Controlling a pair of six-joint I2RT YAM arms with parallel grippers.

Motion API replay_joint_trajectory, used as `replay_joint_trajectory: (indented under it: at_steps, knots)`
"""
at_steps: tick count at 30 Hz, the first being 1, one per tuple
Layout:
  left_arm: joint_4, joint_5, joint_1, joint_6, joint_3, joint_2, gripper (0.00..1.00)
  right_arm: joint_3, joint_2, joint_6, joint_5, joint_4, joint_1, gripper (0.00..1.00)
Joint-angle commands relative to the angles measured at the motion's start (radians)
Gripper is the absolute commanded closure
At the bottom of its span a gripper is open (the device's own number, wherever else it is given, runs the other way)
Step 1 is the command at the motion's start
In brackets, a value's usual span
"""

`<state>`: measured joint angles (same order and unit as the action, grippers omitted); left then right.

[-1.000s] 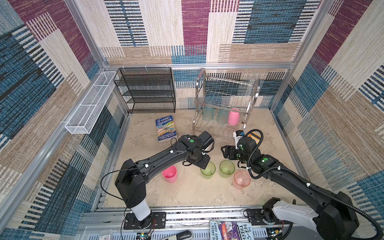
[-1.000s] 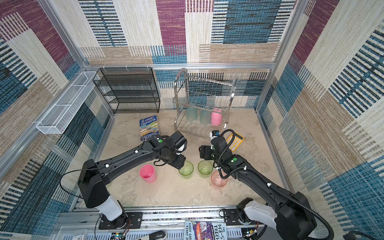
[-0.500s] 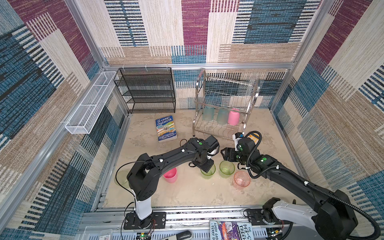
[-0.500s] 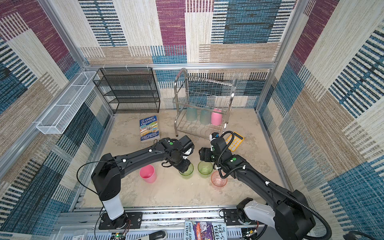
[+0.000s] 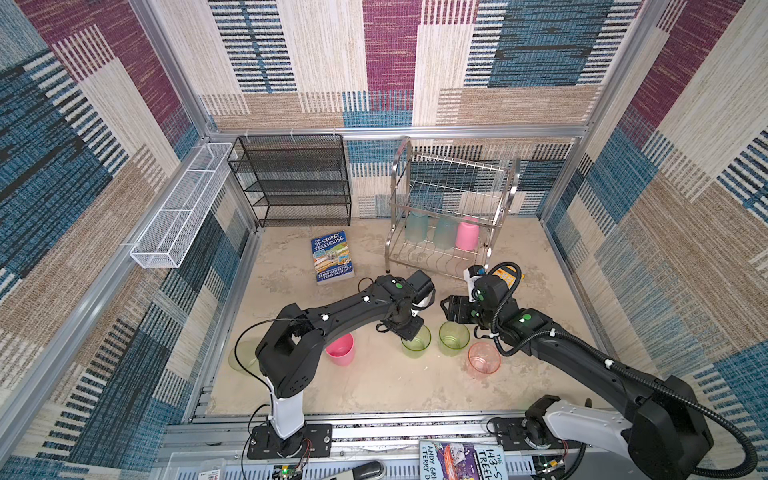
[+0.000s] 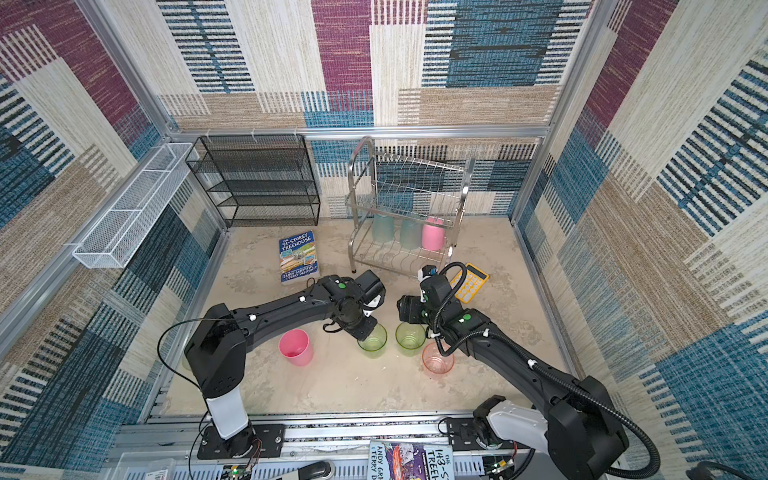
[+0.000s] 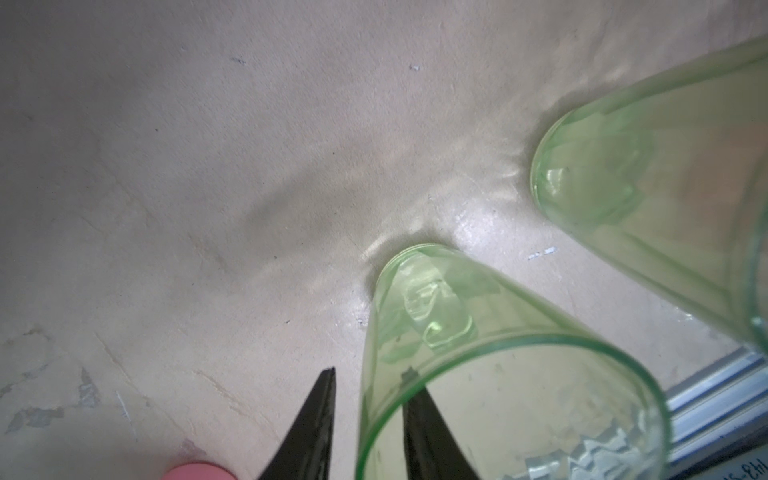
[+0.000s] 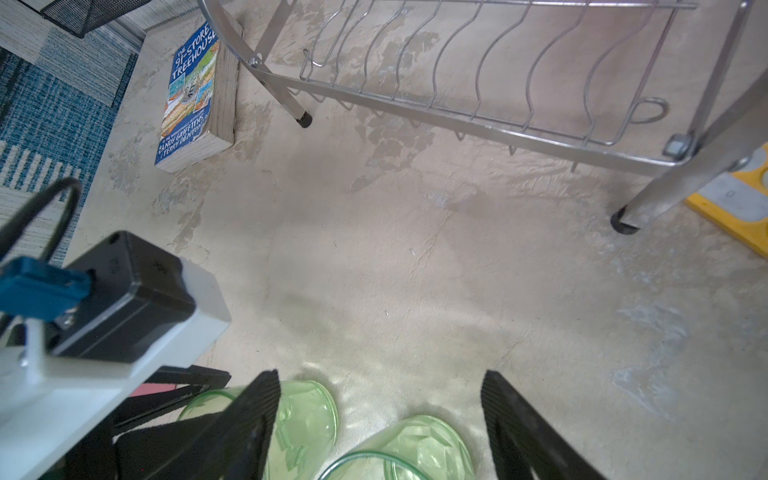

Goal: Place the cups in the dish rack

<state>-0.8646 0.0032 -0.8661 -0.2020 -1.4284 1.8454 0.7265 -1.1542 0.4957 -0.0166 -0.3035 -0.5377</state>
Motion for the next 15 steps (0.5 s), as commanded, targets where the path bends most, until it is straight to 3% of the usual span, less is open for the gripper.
replay_joint_trajectory:
  at_steps: [1,15]
  knots:
    - [0.006,-0.008,0.004,0.032,-0.006,-0.003,0.73,0.002,0.006,0.006,0.004,0.025,-0.001,0.21]
    - [0.017,-0.014,0.01,0.028,0.013,-0.052,0.89,0.003,0.025,-0.003,0.016,0.033,-0.001,0.21]
